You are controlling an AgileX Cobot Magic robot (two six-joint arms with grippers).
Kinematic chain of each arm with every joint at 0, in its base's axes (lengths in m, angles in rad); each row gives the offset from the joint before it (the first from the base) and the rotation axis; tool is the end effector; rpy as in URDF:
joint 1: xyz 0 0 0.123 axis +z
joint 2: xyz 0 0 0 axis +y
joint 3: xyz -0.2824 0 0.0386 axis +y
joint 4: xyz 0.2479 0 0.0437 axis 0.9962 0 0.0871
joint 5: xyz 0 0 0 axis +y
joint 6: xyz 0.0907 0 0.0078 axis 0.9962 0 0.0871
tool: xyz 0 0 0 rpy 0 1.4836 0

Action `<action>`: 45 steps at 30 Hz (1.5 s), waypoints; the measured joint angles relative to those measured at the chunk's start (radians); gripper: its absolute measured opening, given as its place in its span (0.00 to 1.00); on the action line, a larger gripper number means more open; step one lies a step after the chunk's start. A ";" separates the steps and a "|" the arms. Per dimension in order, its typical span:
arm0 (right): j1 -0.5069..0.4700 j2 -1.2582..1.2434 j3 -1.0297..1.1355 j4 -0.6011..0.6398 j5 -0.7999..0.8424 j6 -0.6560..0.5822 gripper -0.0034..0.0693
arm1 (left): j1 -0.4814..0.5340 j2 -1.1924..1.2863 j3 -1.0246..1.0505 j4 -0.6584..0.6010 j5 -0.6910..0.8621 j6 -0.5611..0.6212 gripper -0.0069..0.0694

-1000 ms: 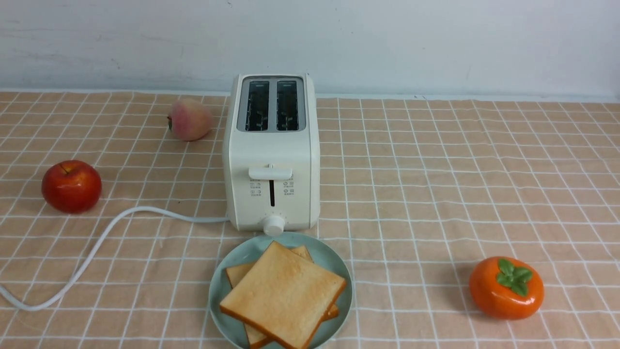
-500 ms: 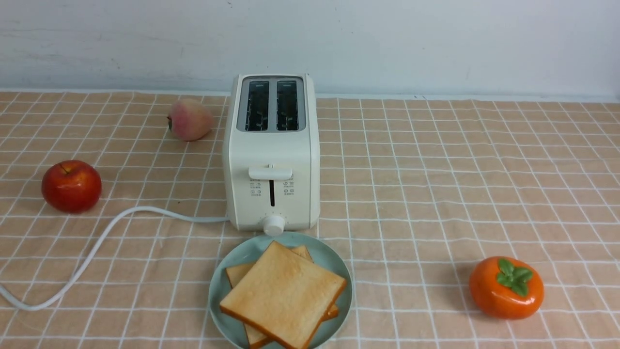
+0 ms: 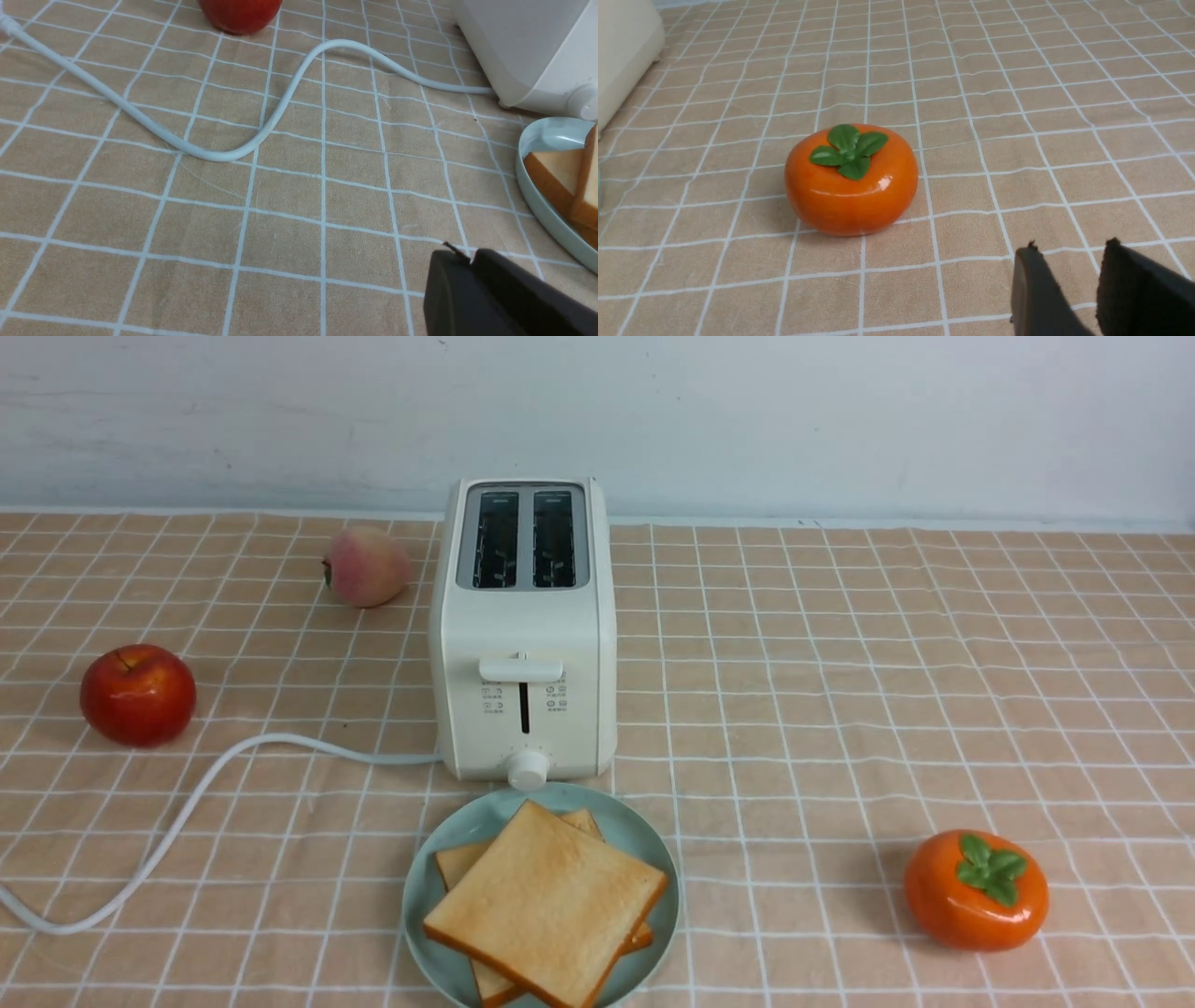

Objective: Take toasted bread from bread machine on light coffee tablecloth place on plate.

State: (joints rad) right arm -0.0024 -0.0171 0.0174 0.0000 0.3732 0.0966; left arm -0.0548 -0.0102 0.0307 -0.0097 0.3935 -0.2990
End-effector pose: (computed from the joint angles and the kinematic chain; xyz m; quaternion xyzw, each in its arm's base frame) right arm 0.0522 -0.0001 0.1746 0.0396 0.7998 0.0282 0.5983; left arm 0.0520 -0.0032 0.1680 -0.1015 0.8063 -0.1066 0.5728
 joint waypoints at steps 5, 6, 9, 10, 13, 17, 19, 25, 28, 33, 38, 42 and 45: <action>0.000 0.000 0.000 0.000 0.000 0.000 0.35 | 0.000 0.000 0.000 0.000 0.000 0.000 0.15; 0.000 0.000 0.000 0.000 0.000 0.000 0.35 | 0.000 0.000 0.000 0.000 0.000 0.000 0.15; 0.000 0.000 0.000 0.000 0.000 0.000 0.36 | 0.000 0.000 0.000 0.000 0.000 0.000 0.15; 0.000 0.000 0.000 0.000 0.000 0.001 0.36 | 0.000 0.000 0.000 0.000 0.000 0.000 0.15; 0.000 0.000 0.000 0.000 0.000 0.002 0.37 | 0.000 0.000 0.000 0.000 0.000 0.000 0.15; 0.000 0.000 0.000 0.000 0.000 0.002 0.37 | 0.000 0.000 0.000 0.000 0.000 0.000 0.15; 0.000 0.000 0.000 0.000 0.000 0.002 0.37 | 0.000 0.000 0.000 0.000 0.000 0.000 0.15; 0.000 0.000 0.000 0.000 0.000 0.002 0.37 | 0.000 0.000 0.000 0.000 0.000 0.000 0.16; 0.000 0.000 0.000 0.000 0.000 0.002 0.37 | 0.000 0.000 0.000 0.001 0.000 0.000 0.16; 0.000 0.000 0.000 0.000 0.000 0.002 0.37 | 0.000 0.000 0.000 0.002 0.000 0.000 0.16; 0.000 0.000 0.000 0.000 0.000 0.003 0.38 | 0.000 0.000 0.000 0.002 0.000 0.000 0.17; 0.000 0.000 0.000 0.000 0.000 0.003 0.38 | 0.000 0.000 0.000 0.002 0.000 0.000 0.18; -0.001 0.000 0.000 0.000 0.000 0.003 0.38 | 0.000 0.000 0.000 0.002 0.000 0.000 0.18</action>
State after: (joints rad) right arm -0.0037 -0.0171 0.0174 0.0000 0.3736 0.0997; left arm -0.0548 -0.0102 0.0307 -0.0074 0.3935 -0.2990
